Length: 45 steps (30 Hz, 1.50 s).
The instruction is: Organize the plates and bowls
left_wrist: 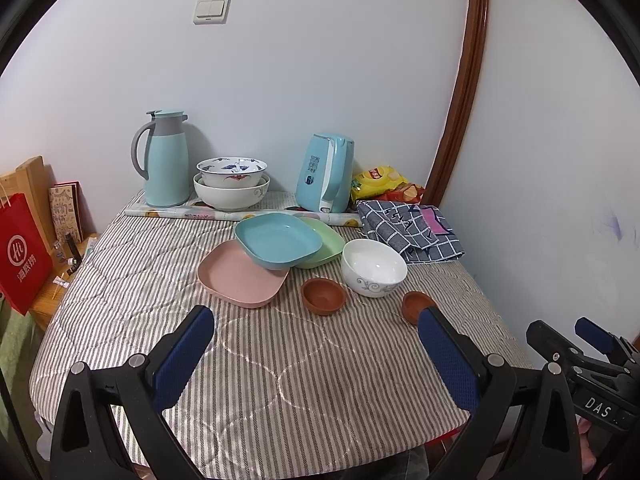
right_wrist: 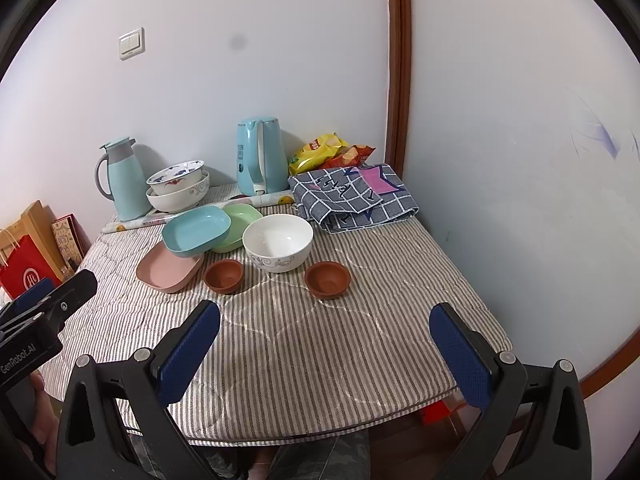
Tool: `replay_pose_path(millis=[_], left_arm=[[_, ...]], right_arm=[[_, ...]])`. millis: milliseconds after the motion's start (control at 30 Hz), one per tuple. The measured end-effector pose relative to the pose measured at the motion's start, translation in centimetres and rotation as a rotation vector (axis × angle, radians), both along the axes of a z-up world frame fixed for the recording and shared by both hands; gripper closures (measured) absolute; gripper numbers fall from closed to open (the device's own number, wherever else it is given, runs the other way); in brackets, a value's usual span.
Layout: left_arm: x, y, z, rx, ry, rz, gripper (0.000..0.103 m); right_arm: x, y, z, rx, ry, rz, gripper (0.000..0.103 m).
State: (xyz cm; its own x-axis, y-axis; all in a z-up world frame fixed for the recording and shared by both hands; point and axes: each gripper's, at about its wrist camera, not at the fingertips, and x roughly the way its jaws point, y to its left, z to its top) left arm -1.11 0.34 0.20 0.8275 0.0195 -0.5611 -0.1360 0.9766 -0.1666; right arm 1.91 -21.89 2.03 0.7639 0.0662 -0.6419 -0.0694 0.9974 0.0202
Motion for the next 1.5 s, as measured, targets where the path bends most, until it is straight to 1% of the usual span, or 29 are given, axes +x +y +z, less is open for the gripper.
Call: replay_pose_path(millis=[267, 367, 533, 667, 733, 800, 900, 933, 967, 1067, 1133, 1233, 1367, 1433, 1500], left_arm=[[0.7, 0.0, 0.0, -0.002, 0.001, 0.000, 0.000], [1.5, -0.1, -0.1, -0.003, 0.012, -0.008, 0.000], [2.8, -0.1, -0.4, 0.002, 0.026, -0.014, 0.000], [4.2, 0.1, -0.6, -0.001, 0.041, -0.014, 0.000], [4.9, 0.3, -0.7, 0.000, 0.048, -0.012, 0.000], [5.8, 0.6, -0.9, 0.006, 0.063, -0.010, 0.000], [6.9, 1.2, -1.3, 0.013, 0.076, 0.002, 0.000], [7.3, 1.4, -1.4, 0.016, 0.081, 0.010, 0.000], [7.8, 1.8, -1.5, 0.018, 0.086, 0.022, 0.000], [9.3, 3.0, -2.0, 0.011, 0.113, 0.051, 0.001], [10.5, 3.7, -2.3, 0.007, 0.141, 0.048, 0.003], [11.9, 4.8, -2.6, 0.012, 0.163, 0.070, 0.004], [14.0, 6.4, -3.0, 0.028, 0.192, 0.106, 0.004], [15.0, 7.4, -3.2, 0.024, 0.205, 0.117, 0.004], [16.0, 8.3, -3.5, 0.021, 0.212, 0.130, 0.004]], right_arm=[[0.1, 0.0, -0.1, -0.002, 0.003, 0.002, 0.000], [0.6, -0.1, 0.0, 0.000, 0.006, -0.002, 0.000], [1.5, -0.1, -0.2, 0.003, -0.013, -0.020, 0.000], [2.7, -0.1, -0.5, -0.006, -0.002, -0.038, 0.000], [3.5, 0.0, -0.7, 0.027, 0.028, -0.019, 0.000], [4.4, 0.2, -0.8, 0.055, 0.024, -0.009, 0.000], [5.6, 0.7, -1.1, 0.059, 0.014, 0.009, 0.000], [6.0, 1.1, -1.4, 0.071, 0.047, 0.018, 0.000], [6.4, 1.3, -1.6, 0.061, 0.045, 0.029, 0.000], [8.2, 2.1, -2.3, 0.092, 0.075, 0.072, 0.000], [9.5, 2.8, -2.6, 0.105, 0.073, 0.085, 0.000], [11.5, 3.9, -2.8, 0.123, 0.057, 0.109, 0.004], [14.1, 5.4, -2.9, 0.134, 0.076, 0.132, 0.006], [15.4, 6.0, -3.1, 0.121, 0.098, 0.139, 0.010], [16.6, 6.7, -3.2, 0.128, 0.110, 0.153, 0.011]])
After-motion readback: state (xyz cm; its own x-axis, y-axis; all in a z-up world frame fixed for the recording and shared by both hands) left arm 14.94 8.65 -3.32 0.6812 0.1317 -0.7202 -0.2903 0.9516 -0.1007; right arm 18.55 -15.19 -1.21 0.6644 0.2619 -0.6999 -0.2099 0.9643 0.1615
